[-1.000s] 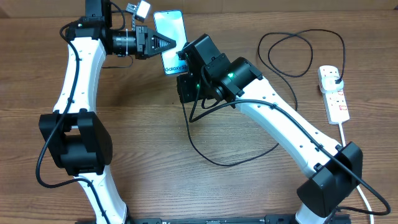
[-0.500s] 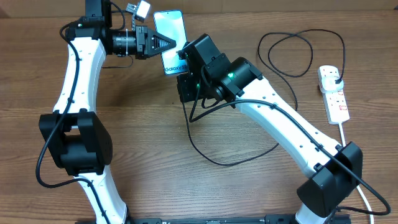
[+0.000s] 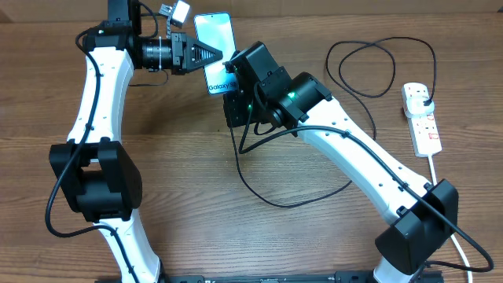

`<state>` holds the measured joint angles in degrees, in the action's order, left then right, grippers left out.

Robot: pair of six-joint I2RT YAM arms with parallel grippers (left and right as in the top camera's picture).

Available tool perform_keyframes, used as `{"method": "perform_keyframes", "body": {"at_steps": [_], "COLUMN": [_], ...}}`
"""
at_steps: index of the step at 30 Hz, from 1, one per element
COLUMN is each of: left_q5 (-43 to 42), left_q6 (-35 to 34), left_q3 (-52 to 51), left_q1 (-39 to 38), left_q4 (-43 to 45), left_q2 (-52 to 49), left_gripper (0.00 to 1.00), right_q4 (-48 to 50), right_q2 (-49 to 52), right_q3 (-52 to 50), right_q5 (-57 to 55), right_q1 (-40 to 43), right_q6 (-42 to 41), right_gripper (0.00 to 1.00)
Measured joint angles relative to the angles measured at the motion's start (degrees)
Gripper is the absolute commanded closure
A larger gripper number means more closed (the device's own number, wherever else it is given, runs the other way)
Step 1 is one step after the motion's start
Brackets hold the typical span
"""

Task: Plug charger to phone and switch on socket
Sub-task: 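Push the plug up into the phone's port with the right gripper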

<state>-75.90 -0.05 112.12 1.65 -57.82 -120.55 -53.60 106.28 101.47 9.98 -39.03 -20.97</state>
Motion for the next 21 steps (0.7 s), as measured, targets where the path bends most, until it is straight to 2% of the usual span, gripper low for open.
{"method": "perform_keyframes", "body": {"at_steps": [21], "left_q5": [-0.4], "left_q6": [2.6], "left_q3": [0.0], "left_q1": [0.0], "left_q4": [-0.1], "left_q2": [0.0], "left_gripper": [0.96], "right_q4": [0.0], "right_q2": [0.0], "right_q3": [0.0], "right_q5": [-0.2], "right_q1": [0.0], "right_q6": [0.0], "right_gripper": [0.96]}}
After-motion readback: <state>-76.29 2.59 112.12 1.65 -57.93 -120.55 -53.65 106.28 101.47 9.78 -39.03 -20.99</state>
